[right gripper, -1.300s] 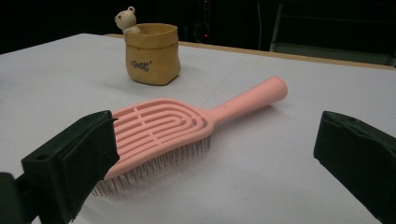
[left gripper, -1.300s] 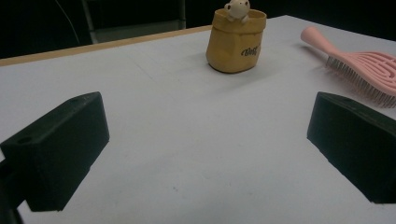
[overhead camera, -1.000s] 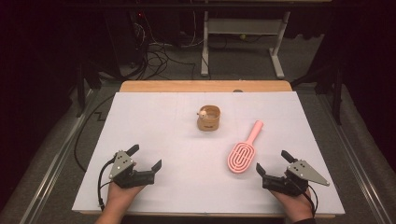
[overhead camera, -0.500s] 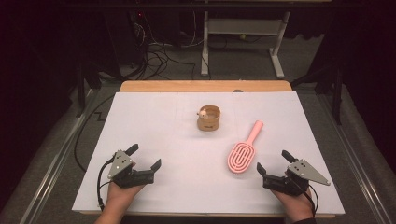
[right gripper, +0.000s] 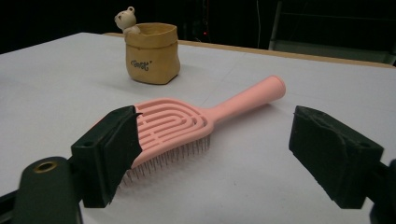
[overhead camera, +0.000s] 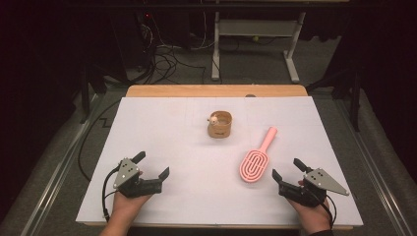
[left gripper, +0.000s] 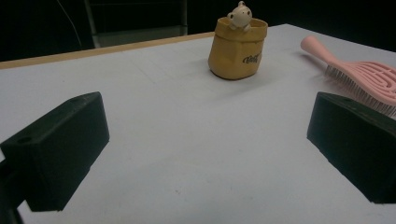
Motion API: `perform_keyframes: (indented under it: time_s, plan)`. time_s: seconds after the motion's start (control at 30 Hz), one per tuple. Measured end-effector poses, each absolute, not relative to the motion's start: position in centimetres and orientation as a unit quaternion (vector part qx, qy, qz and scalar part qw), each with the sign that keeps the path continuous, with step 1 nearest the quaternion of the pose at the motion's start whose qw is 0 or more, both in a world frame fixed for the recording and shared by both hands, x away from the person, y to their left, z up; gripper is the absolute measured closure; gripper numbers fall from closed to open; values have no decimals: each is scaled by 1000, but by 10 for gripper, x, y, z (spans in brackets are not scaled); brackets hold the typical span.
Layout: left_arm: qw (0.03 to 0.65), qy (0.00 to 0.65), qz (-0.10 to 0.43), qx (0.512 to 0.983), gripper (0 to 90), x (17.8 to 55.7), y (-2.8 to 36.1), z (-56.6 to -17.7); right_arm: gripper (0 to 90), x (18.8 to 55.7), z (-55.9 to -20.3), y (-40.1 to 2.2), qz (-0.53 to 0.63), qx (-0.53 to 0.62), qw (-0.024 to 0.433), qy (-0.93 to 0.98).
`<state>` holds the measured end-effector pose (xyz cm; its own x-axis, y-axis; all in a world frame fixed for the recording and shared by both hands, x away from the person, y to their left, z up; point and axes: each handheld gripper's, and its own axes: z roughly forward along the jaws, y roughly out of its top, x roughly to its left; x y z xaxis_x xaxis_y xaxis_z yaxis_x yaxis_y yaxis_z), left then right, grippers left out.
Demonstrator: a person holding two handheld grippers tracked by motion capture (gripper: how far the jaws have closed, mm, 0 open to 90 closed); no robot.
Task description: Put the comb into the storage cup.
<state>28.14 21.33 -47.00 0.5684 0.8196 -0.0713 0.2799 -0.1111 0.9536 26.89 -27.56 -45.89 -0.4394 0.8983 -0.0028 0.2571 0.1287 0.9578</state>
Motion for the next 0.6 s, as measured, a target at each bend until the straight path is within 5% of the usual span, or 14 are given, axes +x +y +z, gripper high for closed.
perform_keyframes:
  time_s: [0.6]
  plan:
    - [540, 389, 248, 704, 0, 282, 213, -470, 485, 267, -457, -272, 507, 414, 303, 693]
